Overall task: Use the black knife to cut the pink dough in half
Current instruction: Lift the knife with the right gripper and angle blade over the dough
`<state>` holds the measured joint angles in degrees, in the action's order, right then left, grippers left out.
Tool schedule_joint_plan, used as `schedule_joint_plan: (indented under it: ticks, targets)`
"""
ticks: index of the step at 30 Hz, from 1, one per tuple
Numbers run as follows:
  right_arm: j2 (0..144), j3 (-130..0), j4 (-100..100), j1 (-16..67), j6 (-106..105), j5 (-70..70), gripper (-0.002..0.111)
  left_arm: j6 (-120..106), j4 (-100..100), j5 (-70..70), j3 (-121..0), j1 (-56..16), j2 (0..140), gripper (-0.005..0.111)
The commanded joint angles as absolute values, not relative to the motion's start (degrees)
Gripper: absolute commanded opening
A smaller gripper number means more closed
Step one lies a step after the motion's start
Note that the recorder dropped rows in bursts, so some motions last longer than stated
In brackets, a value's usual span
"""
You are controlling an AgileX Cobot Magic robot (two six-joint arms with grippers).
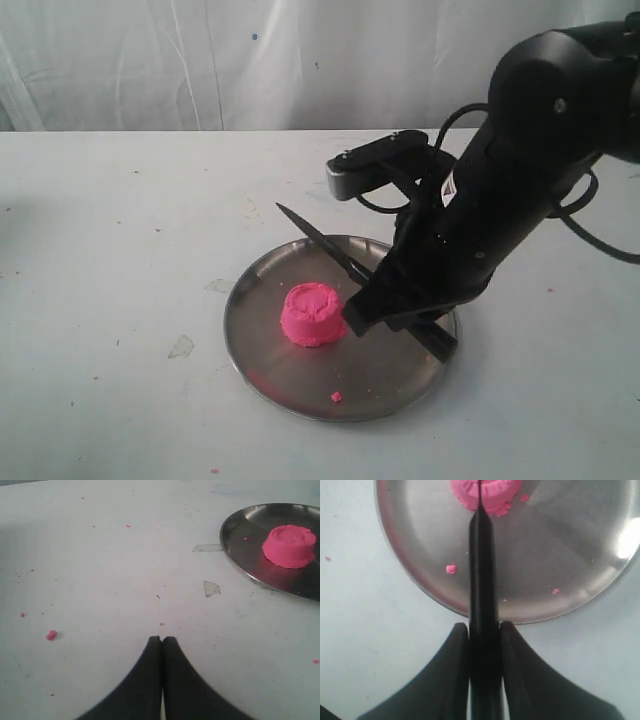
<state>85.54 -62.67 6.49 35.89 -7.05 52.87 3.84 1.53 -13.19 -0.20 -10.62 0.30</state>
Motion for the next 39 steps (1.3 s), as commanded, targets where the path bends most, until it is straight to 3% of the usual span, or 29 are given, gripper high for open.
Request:
schedule_joint_plan:
  ticks: [1, 14, 21, 30, 39]
  targets:
    - [84.0, -59.9, 6.4, 37.1, -7.8, 50.0, 0.0, 3.7, 1.4, -13.3, 0.0, -10.3, 0.0, 0.0]
    - [84.1, -54.2, 6.6, 37.1, -7.6, 43.3, 0.0, 3.7, 1.4, -13.3, 0.0, -10.3, 0.0, 0.0]
    - [84.2, -53.9, 6.4, 37.1, -7.8, 42.1, 0.0, 15.2, 11.6, 0.5, 0.0, -10.5, 0.0, 0.0]
    - [84.2, -53.9, 6.4, 37.1, -9.1, 41.3, 0.0, 27.3, 13.5, 5.0, 0.0, -10.5, 0.0, 0.0]
    - [87.1, -55.2, 6.6, 37.1, -10.4, 42.4, 0.0, 34.0, 13.7, -6.7, -7.8, -10.5, 3.6, 0.0]
